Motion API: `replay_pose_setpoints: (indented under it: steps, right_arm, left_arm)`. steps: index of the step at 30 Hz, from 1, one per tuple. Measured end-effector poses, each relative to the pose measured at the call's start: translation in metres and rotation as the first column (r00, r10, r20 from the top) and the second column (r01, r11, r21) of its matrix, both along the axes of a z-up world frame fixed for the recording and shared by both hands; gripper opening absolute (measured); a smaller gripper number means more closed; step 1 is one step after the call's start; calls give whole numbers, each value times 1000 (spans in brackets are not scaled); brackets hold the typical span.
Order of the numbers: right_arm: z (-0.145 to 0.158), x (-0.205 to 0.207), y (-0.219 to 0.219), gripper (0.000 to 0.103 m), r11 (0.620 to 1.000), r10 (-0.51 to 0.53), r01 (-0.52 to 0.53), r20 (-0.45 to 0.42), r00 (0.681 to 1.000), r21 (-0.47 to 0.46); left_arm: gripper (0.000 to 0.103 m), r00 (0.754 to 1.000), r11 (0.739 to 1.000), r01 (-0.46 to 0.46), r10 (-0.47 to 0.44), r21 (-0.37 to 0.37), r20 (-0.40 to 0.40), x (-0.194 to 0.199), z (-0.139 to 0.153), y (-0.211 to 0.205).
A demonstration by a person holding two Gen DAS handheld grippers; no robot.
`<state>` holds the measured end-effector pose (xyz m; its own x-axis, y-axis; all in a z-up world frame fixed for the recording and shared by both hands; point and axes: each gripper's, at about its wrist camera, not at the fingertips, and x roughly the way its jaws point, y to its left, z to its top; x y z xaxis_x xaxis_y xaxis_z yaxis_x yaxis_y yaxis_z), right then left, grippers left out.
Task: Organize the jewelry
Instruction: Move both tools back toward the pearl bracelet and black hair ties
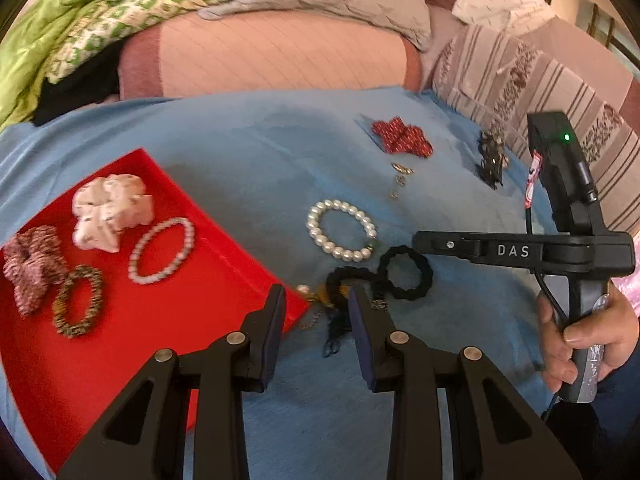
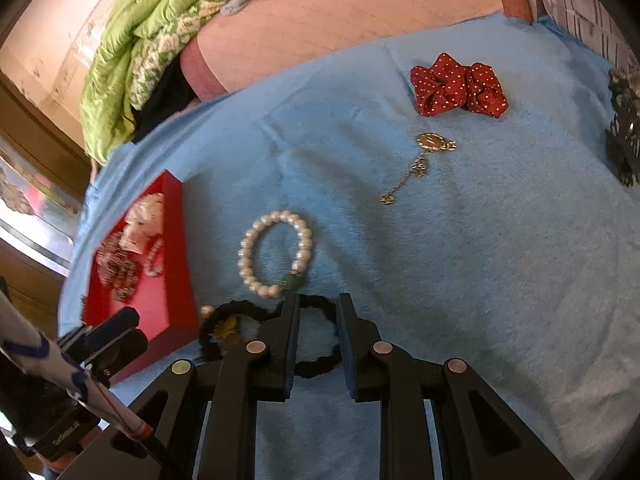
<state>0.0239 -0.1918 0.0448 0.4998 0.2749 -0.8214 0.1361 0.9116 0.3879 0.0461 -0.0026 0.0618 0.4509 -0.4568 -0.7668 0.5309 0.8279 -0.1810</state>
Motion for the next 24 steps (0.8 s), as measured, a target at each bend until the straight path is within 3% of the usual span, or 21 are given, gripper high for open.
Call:
replay_pose_setpoints:
  steps: [5, 9, 11, 16, 18, 22, 24]
  right_arm:
    - [-4, 0, -4, 25, 1000, 10, -11, -12, 1000, -13]
    - [-4, -1, -8, 25, 1000, 7, -7, -11, 1000, 0]
    - [-4, -1, -8, 25, 1000, 10, -10, -11, 1000, 4]
    - [-2, -3, -11, 25, 1000, 9, -9, -7, 1000, 10]
    - [-1, -5, -14, 25, 1000, 6, -6, -7, 1000, 14]
    - [0, -6, -16, 25, 1000, 1, -1, -7, 1000, 17]
    - [0, -5, -17, 25, 1000, -4, 4, -7, 1000, 17]
  left_arm:
    - [31, 999, 998, 48, -49, 44, 14, 1, -5, -29]
    - [30, 1000, 996, 0, 2, 88, -25, 15, -18, -43]
    - [24, 999, 992, -22, 26, 120, -30, 21, -24, -48]
    - [21, 999, 979, -40, 40, 199, 5, 23, -30, -61]
    - [5, 999, 977, -36, 36, 210, 7, 23, -32, -65]
    - [5, 999, 960, 5, -18, 280, 45, 14, -35, -78]
    - [5, 999, 965, 36, -42, 258, 20, 9, -34, -80]
